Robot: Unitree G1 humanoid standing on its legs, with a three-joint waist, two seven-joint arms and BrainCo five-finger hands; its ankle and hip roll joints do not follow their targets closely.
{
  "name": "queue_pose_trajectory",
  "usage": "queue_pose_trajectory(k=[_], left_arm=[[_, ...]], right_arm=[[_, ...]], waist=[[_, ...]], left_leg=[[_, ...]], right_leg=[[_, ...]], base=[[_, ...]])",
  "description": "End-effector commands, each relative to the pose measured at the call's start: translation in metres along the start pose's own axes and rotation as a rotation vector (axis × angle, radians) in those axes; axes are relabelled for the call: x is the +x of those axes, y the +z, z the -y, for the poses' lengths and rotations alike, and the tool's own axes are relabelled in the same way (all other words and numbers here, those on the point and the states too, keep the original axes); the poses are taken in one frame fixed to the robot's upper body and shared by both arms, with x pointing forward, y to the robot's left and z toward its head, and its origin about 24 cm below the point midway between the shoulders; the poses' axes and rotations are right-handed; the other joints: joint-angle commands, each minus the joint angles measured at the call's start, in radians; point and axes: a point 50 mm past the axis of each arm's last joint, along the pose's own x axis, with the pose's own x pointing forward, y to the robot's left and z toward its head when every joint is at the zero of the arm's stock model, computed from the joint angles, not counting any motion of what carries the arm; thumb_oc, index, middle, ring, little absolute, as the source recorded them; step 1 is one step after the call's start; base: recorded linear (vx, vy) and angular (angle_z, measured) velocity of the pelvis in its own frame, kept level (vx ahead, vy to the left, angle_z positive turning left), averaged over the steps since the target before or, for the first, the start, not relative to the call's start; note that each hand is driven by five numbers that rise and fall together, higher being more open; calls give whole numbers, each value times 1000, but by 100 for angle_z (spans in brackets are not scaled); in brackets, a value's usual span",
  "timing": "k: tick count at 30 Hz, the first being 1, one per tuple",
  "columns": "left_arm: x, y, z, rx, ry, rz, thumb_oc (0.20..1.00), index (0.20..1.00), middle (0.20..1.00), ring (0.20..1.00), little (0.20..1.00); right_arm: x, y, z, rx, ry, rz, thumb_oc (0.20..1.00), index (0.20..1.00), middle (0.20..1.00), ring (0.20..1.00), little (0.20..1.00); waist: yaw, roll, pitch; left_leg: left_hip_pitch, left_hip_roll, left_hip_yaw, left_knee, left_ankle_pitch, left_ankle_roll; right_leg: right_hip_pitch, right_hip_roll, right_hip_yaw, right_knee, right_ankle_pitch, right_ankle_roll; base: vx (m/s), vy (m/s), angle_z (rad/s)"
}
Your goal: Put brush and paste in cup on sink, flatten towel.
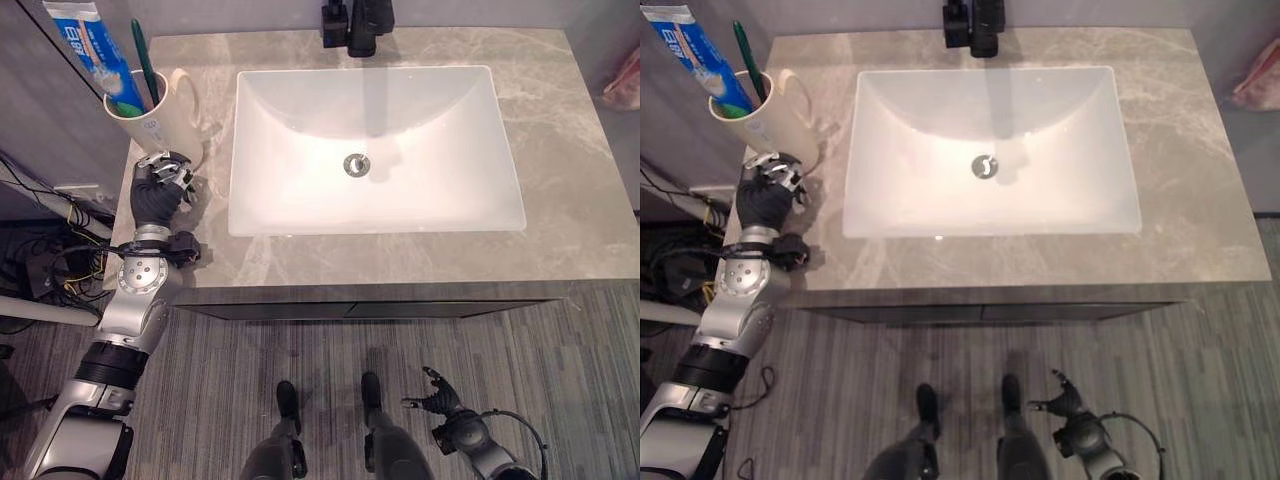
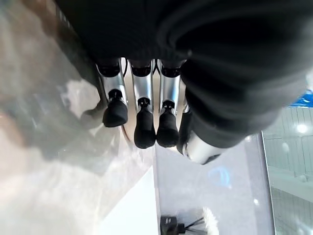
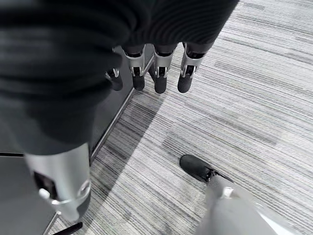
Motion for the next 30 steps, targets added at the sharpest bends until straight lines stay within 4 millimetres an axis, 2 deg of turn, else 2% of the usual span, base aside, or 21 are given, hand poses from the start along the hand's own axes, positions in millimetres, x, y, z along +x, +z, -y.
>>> queue_pose_trajectory(k=[1,7,16,20,30], left_arm=[[-10,-15,-15,75,6,-62,200,200,200,200,200],[-23,-14,-29,83,20,-61,200,200,200,200,200],[-26,-13,-39,86,58,-55,200,200,200,200,200],[-22,-10,-39,86,66,-42,200,200,200,200,200],[3,0,-39,100,119,-10,200,200,200,200,200]], right_arm=[[-1,0,-2,-8,-2,5,1000,1000,1000,1000,1000],[-3,-12,1,-25,-8,-33,1000,1000,1000,1000,1000],[-1,-7,6,-35,-17,-13,1000,1000,1000,1000,1000],[-1,-9,6,-33,-17,-18,1000,1000,1000,1000,1000],[-6,-23,1,-16,-6,-70,1000,1000,1000,1000,1000]], waist=[[3,-37,-23],[15,-34,-35],[22,-32,-38],[21,-33,-38],[-3,-39,-30]], left_leg=[[35,59,4,4,-29,-63],[45,62,2,4,-33,-66],[51,67,-1,4,-34,-68],[50,69,1,4,-33,-70],[40,70,15,4,-32,-69]], right_leg=[[-36,-127,3,-1,73,83],[-22,-126,-4,-1,65,83],[-17,-123,-10,-1,62,79],[-19,-122,-9,-1,63,79],[-43,-118,5,-1,74,83]], base=[[0,0,0],[0,0,0],[1,-3,1],[0,0,0],[0,0,0]])
